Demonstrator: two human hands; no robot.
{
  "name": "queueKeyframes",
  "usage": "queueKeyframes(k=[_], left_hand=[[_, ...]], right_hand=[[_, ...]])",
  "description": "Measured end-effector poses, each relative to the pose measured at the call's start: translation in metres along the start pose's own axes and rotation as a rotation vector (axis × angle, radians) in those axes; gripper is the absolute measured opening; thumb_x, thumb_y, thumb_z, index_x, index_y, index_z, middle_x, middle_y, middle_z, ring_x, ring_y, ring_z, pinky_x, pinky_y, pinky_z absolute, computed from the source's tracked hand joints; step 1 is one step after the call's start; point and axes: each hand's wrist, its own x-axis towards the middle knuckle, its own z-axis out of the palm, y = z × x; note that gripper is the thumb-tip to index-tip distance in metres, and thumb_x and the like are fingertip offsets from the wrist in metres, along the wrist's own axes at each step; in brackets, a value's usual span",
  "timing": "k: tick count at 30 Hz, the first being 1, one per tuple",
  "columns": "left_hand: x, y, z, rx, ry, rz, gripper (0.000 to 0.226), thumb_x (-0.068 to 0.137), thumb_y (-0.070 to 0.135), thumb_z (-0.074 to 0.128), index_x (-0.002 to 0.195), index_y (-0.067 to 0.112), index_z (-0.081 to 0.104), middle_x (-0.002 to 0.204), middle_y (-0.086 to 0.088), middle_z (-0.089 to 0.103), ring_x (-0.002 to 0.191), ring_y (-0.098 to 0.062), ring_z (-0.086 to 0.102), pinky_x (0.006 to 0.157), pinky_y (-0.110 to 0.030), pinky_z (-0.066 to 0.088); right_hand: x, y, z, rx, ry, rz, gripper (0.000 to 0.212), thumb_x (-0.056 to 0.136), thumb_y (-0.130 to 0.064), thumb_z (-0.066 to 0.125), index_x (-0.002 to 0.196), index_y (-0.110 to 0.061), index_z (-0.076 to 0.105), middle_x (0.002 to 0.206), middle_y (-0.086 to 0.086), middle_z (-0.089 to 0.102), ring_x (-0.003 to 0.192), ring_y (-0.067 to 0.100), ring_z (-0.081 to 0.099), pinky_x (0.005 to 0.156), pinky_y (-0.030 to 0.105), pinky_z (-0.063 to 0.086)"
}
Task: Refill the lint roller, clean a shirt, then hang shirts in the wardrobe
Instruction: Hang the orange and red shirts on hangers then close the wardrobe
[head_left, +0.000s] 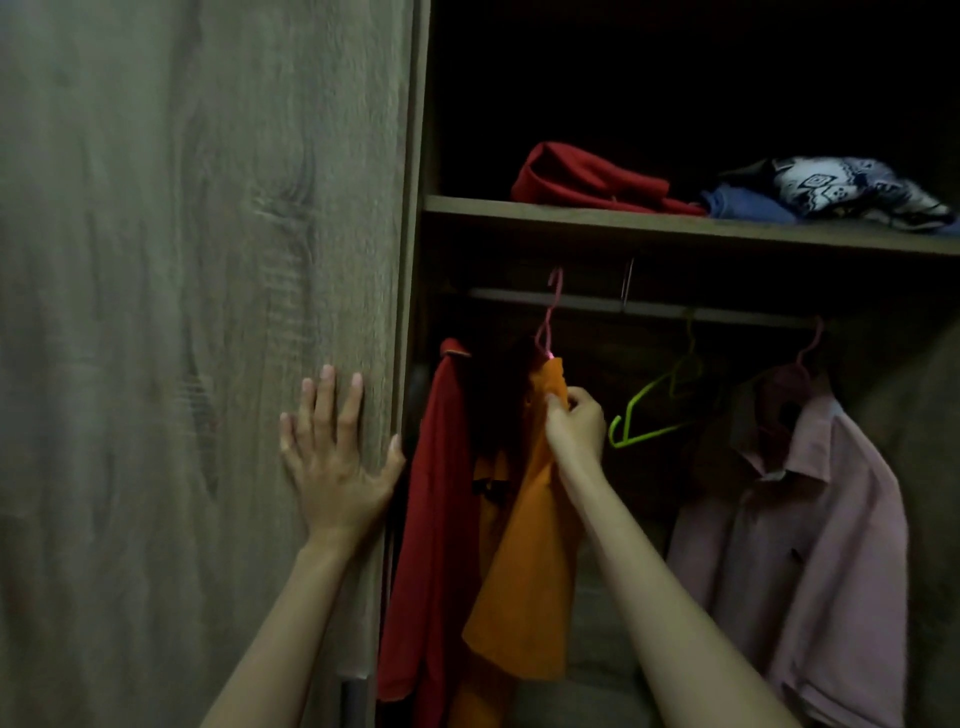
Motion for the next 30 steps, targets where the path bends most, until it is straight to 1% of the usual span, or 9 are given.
queueKeyframes(k=[4,8,12,14,17,19,21,25,30], left_hand=[[0.001,-0.001,-0.001,-0.007,0.008,0.007,0.073,0.085,0.048,0.049,0.149,0.020,0.028,0.157,-0.008,0.023,0.147,-0.026,0.018,0.118,-0.052,0.011],[0.000,-0.002,0.000,-0.012,0.023,0.011,0.072,0.085,0.049,0.049,0.148,0.021,0.029,0.157,-0.006,0.023,0.148,-0.020,0.013,0.118,-0.051,0.011],[0.000,-0.004,0.001,-0.012,0.024,0.011,0.072,0.084,0.049,0.049,0.147,0.022,0.030,0.157,-0.006,0.023,0.148,-0.019,0.013,0.118,-0.051,0.012],[-0.001,-0.004,0.002,-0.012,0.021,0.016,0.072,0.084,0.049,0.049,0.147,0.021,0.030,0.157,-0.006,0.023,0.148,-0.019,0.013,0.118,-0.052,0.012],[0.000,-0.003,0.001,-0.022,0.009,0.006,0.072,0.084,0.049,0.049,0.147,0.021,0.029,0.157,-0.007,0.023,0.149,-0.018,0.011,0.118,-0.051,0.010],[0.000,-0.003,-0.002,-0.040,-0.015,-0.001,0.073,0.084,0.049,0.049,0.148,0.021,0.029,0.157,-0.007,0.022,0.149,-0.019,0.010,0.118,-0.051,0.009],[0.000,0.000,-0.007,-0.072,-0.039,-0.003,0.071,0.085,0.048,0.049,0.148,0.019,0.029,0.158,-0.008,0.022,0.148,-0.022,0.012,0.118,-0.053,0.010],[0.014,0.027,-0.027,-0.241,-0.033,-0.019,0.065,0.090,0.041,0.047,0.147,0.015,0.030,0.158,-0.009,0.024,0.148,-0.024,0.016,0.119,-0.053,0.013],[0.072,0.087,-0.040,-0.482,-0.016,0.087,0.054,0.094,0.030,0.045,0.145,0.013,0.034,0.153,-0.003,0.036,0.145,-0.017,0.027,0.117,-0.049,0.023]], right_hand=[[0.023,-0.001,0.021,-0.038,-0.005,0.040,0.015,0.094,-0.020,0.050,0.093,-0.013,0.064,0.082,0.002,0.063,0.073,0.016,0.060,0.063,0.027,0.045],[0.032,0.008,0.036,-0.048,0.001,0.091,0.015,0.094,-0.019,0.050,0.097,-0.012,0.063,0.093,0.009,0.066,0.086,0.024,0.063,0.078,0.037,0.052],[0.026,0.026,0.038,-0.059,-0.025,0.082,0.020,0.095,-0.020,0.049,0.104,-0.007,0.061,0.093,0.007,0.063,0.089,0.024,0.063,0.073,0.032,0.047],[0.023,0.036,0.036,-0.070,-0.062,0.041,0.023,0.096,-0.025,0.050,0.110,-0.010,0.059,0.105,0.008,0.062,0.096,0.023,0.061,0.079,0.034,0.049],[0.011,0.040,0.027,-0.058,-0.122,-0.034,0.042,0.096,-0.037,0.048,0.131,-0.014,0.050,0.129,0.005,0.047,0.110,0.016,0.052,0.087,0.028,0.044],[-0.004,0.040,0.016,-0.024,-0.121,-0.104,0.051,0.096,-0.043,0.045,0.140,-0.017,0.041,0.142,0.004,0.038,0.126,0.017,0.043,0.096,0.027,0.039],[-0.022,0.037,0.003,0.041,-0.101,-0.193,0.049,0.097,-0.041,0.044,0.141,-0.022,0.039,0.144,0.000,0.037,0.132,0.014,0.038,0.102,0.028,0.037],[-0.036,0.010,-0.028,0.161,-0.032,-0.442,0.034,0.098,-0.030,0.045,0.132,-0.025,0.047,0.133,-0.004,0.048,0.123,0.004,0.047,0.098,0.016,0.040],[0.001,-0.078,-0.073,0.109,0.072,-0.791,0.030,0.099,-0.022,0.045,0.128,-0.018,0.050,0.128,0.003,0.052,0.116,0.000,0.049,0.093,0.008,0.037]])
